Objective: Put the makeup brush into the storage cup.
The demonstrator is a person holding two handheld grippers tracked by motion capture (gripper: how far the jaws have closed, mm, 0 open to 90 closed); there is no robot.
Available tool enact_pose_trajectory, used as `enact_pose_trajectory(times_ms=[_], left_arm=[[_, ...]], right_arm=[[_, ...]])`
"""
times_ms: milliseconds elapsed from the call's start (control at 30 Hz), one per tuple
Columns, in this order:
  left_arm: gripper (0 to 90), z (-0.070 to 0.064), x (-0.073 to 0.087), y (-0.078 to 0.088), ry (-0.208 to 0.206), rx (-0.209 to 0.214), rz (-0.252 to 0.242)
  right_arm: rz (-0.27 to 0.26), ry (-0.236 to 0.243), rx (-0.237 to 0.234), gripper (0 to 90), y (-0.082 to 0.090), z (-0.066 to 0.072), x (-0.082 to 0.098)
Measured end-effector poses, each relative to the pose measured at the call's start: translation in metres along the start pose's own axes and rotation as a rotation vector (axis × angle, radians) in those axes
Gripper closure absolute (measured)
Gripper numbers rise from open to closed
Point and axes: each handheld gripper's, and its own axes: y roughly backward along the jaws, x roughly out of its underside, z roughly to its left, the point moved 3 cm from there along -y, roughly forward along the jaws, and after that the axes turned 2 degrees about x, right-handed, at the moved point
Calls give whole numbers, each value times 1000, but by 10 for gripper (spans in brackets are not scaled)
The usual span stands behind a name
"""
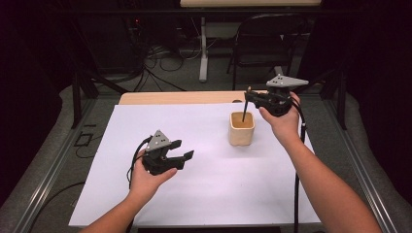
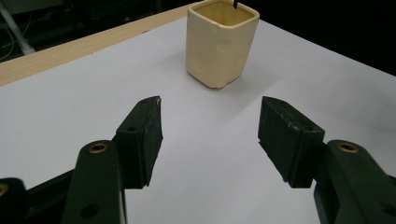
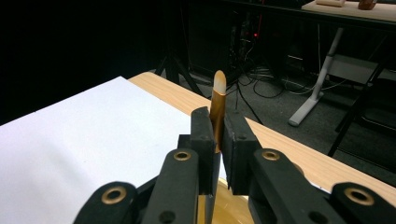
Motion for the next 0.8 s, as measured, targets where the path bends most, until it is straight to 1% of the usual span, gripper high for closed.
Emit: enact_pose_trajectory(times_ms=[100,333,500,567,700,800], left_arm=[[402,0,0,0,1,0,-1],[399,1,0,0,5,-3,-1],[399,0,0,-1,2,-1,-3],[399,-1,0,-1,2,1,-2],[399,-2,0,-1,3,2,-2],[399,-2,0,-1,3,1,-2]], right_arm=[[2,-4,-2,838,-2,0,1],[10,-12,10,838,-7,-3,5],[20,-16,22,838,-9,-5,13],[22,-27,22,838,-9,-6,15],[33,-27,29,838,-9,-9,19],[24,-29,32,838,-10,-10,19]])
